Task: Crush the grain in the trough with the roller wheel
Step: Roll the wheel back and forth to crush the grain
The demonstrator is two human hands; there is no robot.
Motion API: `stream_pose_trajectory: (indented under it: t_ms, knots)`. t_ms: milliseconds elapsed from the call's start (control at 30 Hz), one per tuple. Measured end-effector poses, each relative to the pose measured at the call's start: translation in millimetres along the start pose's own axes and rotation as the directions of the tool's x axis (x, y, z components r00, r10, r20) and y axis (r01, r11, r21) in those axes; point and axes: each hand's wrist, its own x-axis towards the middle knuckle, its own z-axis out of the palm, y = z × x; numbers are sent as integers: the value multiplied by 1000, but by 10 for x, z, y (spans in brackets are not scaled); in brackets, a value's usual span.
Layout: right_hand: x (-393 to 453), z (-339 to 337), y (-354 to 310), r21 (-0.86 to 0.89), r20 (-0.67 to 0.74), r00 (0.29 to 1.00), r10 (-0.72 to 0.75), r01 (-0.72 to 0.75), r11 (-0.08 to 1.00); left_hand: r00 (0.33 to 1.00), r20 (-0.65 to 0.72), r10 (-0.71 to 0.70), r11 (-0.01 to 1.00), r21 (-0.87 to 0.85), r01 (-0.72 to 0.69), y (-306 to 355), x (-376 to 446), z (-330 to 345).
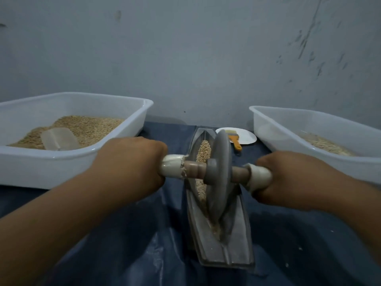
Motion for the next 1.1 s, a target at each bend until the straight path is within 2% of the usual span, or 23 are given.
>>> stream_pose_trajectory:
  t_ms: [67,233,367,433,500,600,667,700,733,767,833,867,900,933,1000,1033,1100]
  knots:
    - [-29,24,0,0,-4,1000,5,-5,1000,1000,-12,-1,1000,-7,1,5,16,-12]
    - [532,131,-26,-134,-152,987,57,-78,988,994,56,-98,990,-97,103,33,425,306]
    - [997,100,4,-176,-261,965,26,-74,982,982,93,-163,977,-122,173,6,727,487]
    - [1078,68,19,-179,-252,967,15,-62,982,980,113,-162,977,-124,176,-13,749,513]
    - [1057,53,43,-160,-174,985,9,-37,986,979,162,-126,982,-119,146,-36,723,482]
    - [888,9,68,12,73,997,32,-33,999,930,368,1,977,-200,78,-87,694,278]
    - [751,-28,89,116,295,954,46,-84,990,882,469,55,967,-246,70,-102,676,118]
    - [703,-31,104,135,363,931,49,-104,985,877,476,62,969,-239,61,-93,670,76]
    - [673,-11,114,149,372,927,53,-116,982,890,452,58,975,-215,46,-76,664,60]
    - [667,37,116,152,304,951,64,-115,982,919,393,45,984,-175,27,-51,654,69]
    - [714,173,102,59,-8,996,90,-89,994,985,174,11,997,-73,2,12,621,136]
    - [735,234,71,-16,-163,982,91,-95,995,997,73,-2,999,-43,5,42,609,169]
    - [745,271,35,-59,-261,962,86,-104,993,1000,25,-13,999,-35,14,65,604,183]
    - [745,286,12,-66,-294,953,75,-98,993,999,34,-19,999,-39,21,75,603,180]
    - [702,236,36,-69,-212,976,38,-53,996,987,163,5,998,-69,7,51,603,134]
    - [652,176,64,-49,-126,992,17,-23,999,966,256,25,995,-99,0,26,592,86]
    - [488,15,94,103,118,993,-20,8,995,892,448,64,983,-181,20,-45,531,-46]
